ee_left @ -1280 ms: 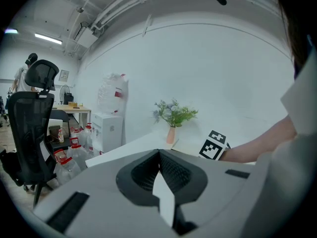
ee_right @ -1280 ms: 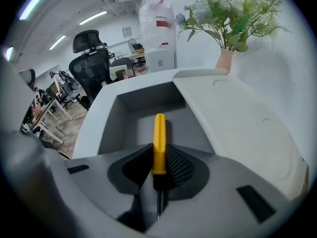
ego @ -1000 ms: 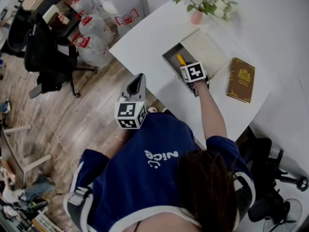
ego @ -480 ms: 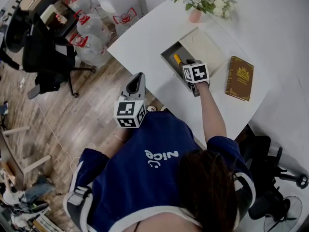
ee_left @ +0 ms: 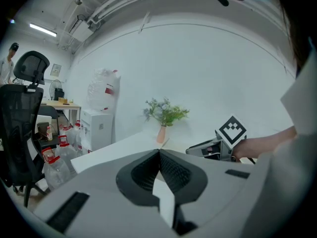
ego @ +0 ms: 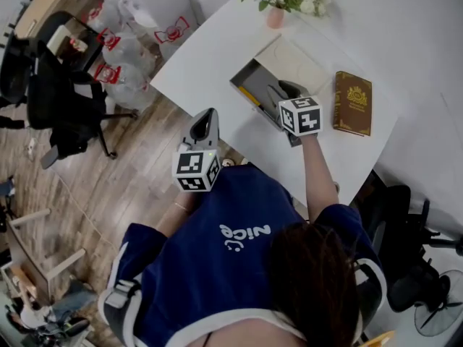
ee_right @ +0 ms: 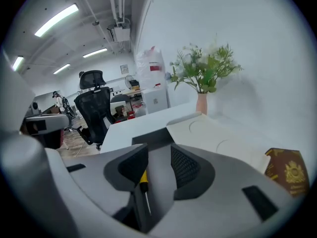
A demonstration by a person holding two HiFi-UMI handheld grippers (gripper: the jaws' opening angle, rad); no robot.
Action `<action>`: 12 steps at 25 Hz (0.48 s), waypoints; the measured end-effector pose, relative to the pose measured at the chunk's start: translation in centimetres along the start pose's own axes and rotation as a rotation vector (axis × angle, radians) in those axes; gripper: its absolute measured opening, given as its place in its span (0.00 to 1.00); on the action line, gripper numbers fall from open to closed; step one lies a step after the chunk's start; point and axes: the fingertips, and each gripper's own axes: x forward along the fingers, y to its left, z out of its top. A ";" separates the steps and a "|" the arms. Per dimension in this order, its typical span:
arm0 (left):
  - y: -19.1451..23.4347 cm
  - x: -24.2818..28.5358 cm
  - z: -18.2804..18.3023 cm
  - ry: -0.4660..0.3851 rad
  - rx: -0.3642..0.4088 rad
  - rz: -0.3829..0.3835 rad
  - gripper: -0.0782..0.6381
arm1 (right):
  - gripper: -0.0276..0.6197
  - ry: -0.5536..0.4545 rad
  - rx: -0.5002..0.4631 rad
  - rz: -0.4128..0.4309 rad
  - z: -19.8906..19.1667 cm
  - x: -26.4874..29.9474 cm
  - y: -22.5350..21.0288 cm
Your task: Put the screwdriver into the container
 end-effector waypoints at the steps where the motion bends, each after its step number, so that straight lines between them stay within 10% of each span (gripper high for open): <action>1: -0.3 0.1 0.1 0.000 0.002 -0.010 0.13 | 0.29 -0.024 0.002 -0.005 0.3 -0.7 0.1; 12: -4.3 1.7 0.0 -0.001 0.030 -0.144 0.13 | 0.29 -0.235 0.043 -0.107 0.2 -9.6 1.2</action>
